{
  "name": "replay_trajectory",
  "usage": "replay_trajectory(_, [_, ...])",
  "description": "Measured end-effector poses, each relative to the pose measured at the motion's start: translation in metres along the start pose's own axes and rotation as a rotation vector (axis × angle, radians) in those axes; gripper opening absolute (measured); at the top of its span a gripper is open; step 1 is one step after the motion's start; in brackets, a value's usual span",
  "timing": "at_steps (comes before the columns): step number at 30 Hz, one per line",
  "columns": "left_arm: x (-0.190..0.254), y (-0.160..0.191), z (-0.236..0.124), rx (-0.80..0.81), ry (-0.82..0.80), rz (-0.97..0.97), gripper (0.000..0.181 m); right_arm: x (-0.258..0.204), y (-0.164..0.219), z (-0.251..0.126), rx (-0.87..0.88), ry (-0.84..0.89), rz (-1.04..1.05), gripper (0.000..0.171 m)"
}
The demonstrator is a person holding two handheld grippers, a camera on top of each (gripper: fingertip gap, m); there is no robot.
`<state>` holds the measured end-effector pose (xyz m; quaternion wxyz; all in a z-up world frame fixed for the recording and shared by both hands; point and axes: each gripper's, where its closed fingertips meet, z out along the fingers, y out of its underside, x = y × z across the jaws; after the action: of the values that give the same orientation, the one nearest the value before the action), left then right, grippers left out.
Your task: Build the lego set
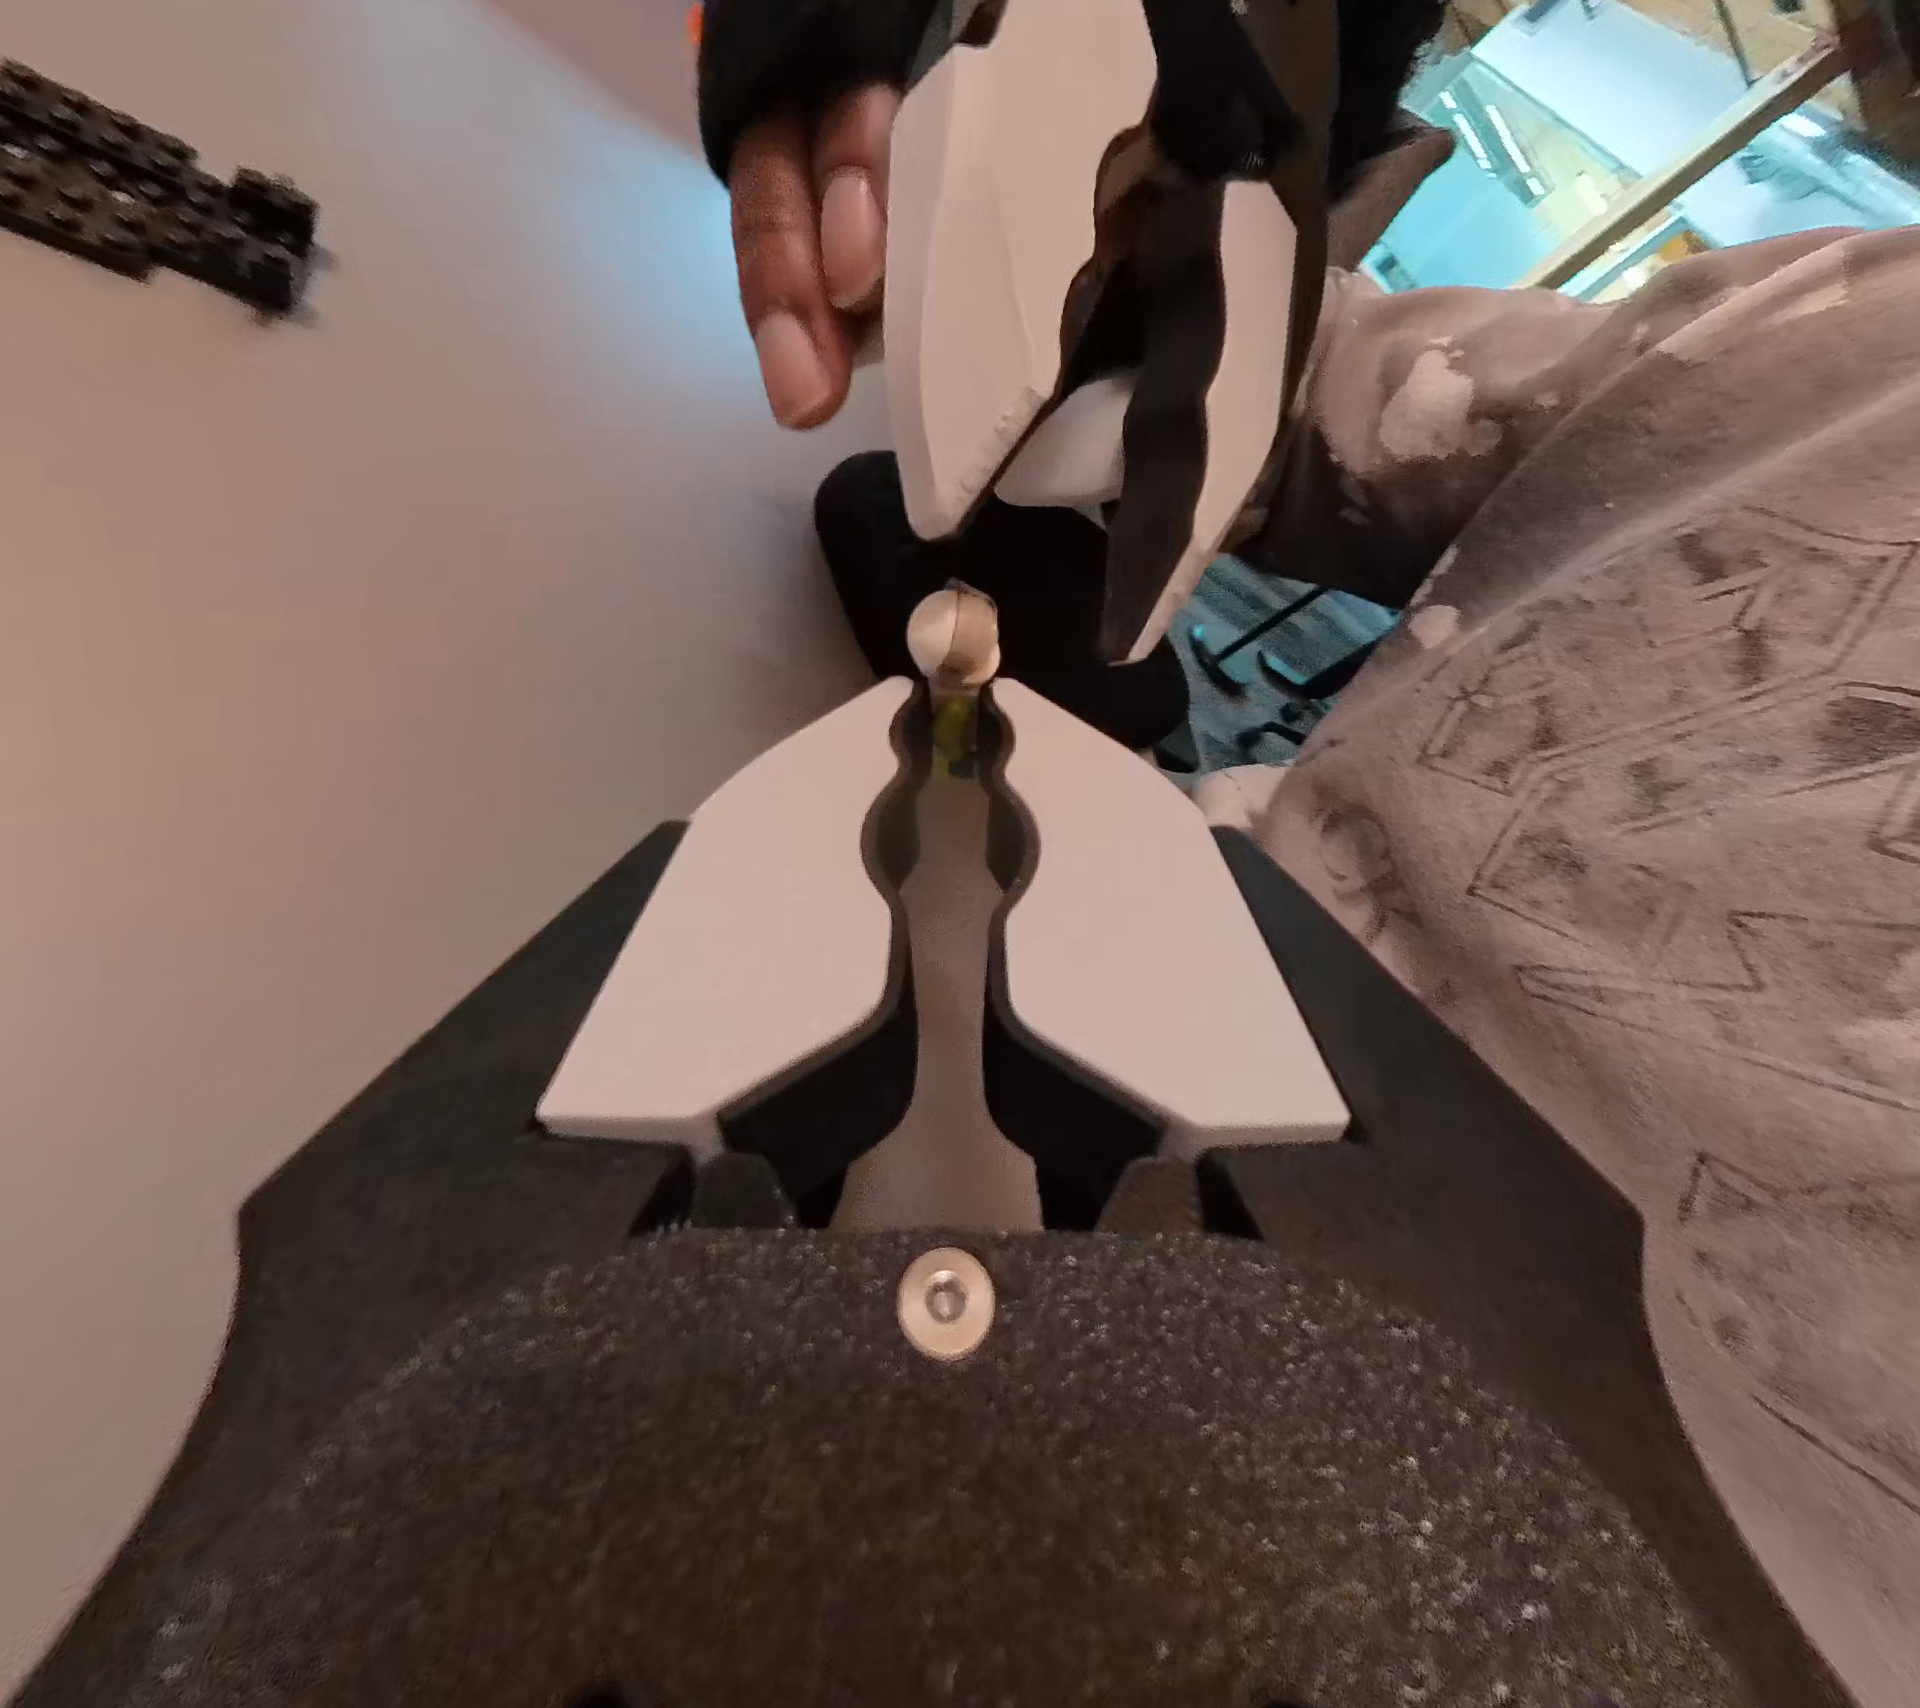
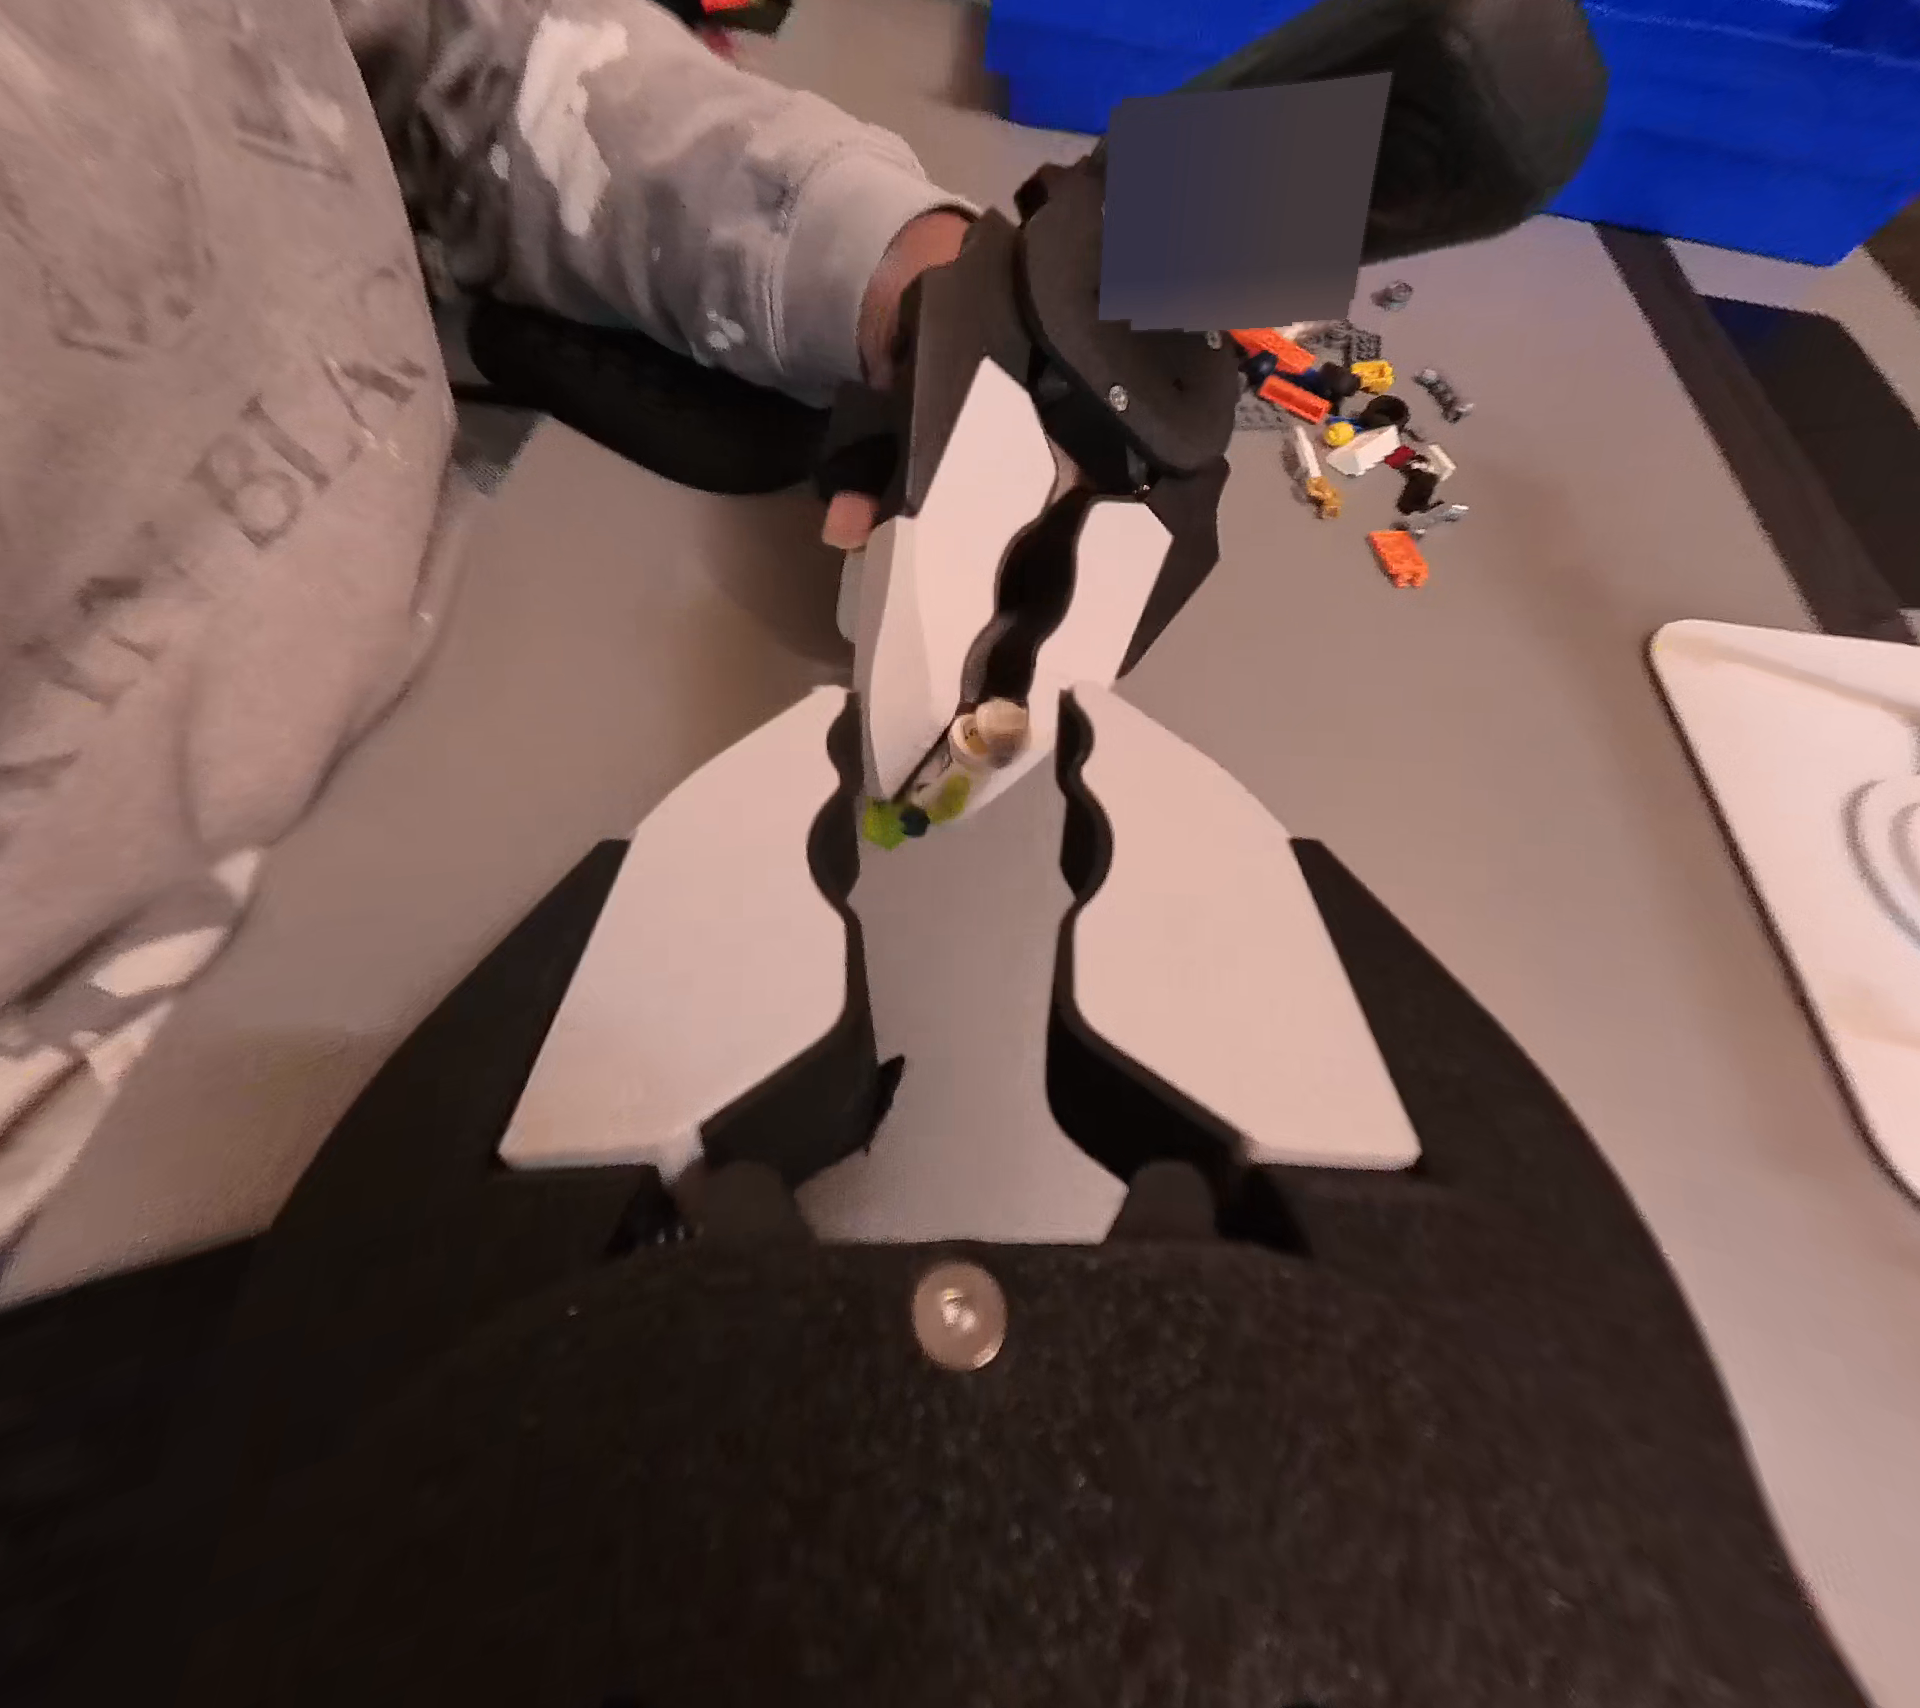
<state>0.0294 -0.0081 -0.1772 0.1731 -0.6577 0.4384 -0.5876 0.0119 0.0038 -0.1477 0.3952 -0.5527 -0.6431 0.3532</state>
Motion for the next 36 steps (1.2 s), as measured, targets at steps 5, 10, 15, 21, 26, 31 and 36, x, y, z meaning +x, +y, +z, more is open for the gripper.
replay_trajectory(5, [0.006, 0.002, -0.002, 0.004, 0.113, -0.101, 0.008, -0.008, 0.015, 0.012, -0.144, 0.063, -0.179, 0.053])
replay_trajectory(10, [0.01, 0.001, -0.004, 0.017, 0.181, -0.169, 0.008, -0.01, 0.02, 0.02, -0.18, 0.14, -0.296, 0.062])
replay_trajectory(15, [0.013, 0.001, -0.002, 0.014, 0.215, -0.201, 0.008, -0.009, 0.018, 0.02, -0.181, 0.181, -0.353, 0.057])
replay_trajectory(21, [0.014, 0.002, -0.002, 0.008, 0.214, -0.201, 0.008, -0.008, 0.02, 0.018, -0.169, 0.182, -0.353, 0.051])
replay_trajectory(26, [0.013, 0.003, -0.002, 0.003, 0.202, -0.191, 0.008, -0.01, 0.023, 0.014, -0.153, 0.127, -0.272, 0.052])
replay_trajectory(31, [0.007, 0.008, 0.001, -0.026, 0.147, -0.165, 0.008, -0.006, 0.003, 0.004, -0.02, 0.058, 0.024, 0.049])
replay_trajectory(36, [0.003, 0.011, 0.003, -0.047, 0.085, -0.115, 0.008, 0.001, 0.01, 0.008, 0.002, 0.011, 0.286, 0.036])
